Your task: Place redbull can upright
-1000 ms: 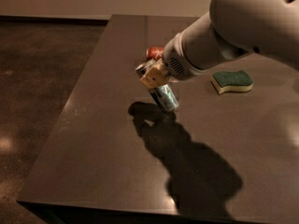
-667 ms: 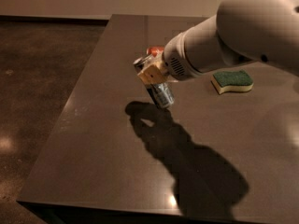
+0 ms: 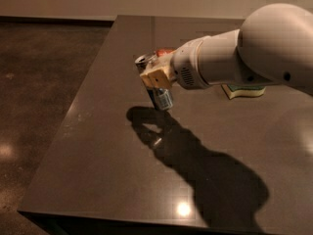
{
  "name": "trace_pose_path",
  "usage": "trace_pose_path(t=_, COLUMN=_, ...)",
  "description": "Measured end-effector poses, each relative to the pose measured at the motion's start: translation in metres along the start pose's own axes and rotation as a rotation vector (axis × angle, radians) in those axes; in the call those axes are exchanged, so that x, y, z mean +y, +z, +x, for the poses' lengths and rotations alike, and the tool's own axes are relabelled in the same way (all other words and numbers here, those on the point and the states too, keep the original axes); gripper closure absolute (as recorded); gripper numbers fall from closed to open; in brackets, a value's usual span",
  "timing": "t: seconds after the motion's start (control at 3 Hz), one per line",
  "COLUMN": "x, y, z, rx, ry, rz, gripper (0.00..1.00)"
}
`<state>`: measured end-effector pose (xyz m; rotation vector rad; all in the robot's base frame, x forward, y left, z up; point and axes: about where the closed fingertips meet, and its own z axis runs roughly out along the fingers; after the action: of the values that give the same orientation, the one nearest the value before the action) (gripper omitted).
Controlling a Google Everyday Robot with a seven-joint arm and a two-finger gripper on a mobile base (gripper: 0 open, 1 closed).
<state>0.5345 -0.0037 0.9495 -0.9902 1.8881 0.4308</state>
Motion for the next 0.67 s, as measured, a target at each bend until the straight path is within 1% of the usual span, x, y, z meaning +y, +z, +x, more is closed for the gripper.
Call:
trace_pose_path(t=0.33, x=-0.0030, y=0.0019, z=-0.0003, rx=-0.164, ry=0.045, rz=-0.052, gripper=1.00)
trace_pose_path(t=0.67, x=-0.0026, y=0.0012, z=0.0029, rx=-0.257, ry=-0.001, rz=-0.091, gripper=1.00)
